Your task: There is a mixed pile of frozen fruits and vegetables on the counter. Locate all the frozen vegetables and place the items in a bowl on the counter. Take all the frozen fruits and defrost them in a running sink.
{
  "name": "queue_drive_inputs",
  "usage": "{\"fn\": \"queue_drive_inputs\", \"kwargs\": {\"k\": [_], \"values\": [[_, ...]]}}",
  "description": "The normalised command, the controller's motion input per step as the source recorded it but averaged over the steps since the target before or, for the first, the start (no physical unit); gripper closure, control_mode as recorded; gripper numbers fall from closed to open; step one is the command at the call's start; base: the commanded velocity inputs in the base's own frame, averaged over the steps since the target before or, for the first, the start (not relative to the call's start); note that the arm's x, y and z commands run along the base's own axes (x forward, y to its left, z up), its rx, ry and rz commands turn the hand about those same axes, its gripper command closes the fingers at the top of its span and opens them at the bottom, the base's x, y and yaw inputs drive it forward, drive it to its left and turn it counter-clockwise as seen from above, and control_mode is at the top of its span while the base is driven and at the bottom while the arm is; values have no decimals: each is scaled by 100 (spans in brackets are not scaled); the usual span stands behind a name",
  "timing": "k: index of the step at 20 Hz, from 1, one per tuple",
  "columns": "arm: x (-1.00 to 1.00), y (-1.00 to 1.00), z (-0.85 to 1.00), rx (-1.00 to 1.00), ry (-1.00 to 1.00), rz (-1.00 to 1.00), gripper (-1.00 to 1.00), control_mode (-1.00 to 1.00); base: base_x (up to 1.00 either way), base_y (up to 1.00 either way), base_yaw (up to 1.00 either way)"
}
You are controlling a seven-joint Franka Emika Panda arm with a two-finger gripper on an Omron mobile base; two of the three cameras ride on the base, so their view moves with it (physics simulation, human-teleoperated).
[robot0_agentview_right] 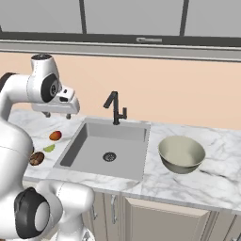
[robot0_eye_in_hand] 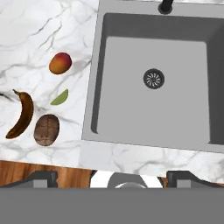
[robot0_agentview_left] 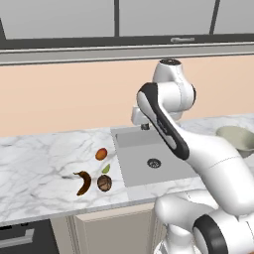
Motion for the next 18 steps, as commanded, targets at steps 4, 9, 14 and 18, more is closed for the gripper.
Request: {"fn": "queue_drive_inputs", "kwargs": {"k": [4,9,14,18], "values": [[-8,45,-16,0,6,-1,-100,-100,0,0,0],[-11,33,-19,0,5,0,-100,-100,0,0,0],[-16,35,-21,0,5,0,-100,-100,0,0,0],[-16,37,-24,0,4,0,-100,-100,0,0,0]]}}
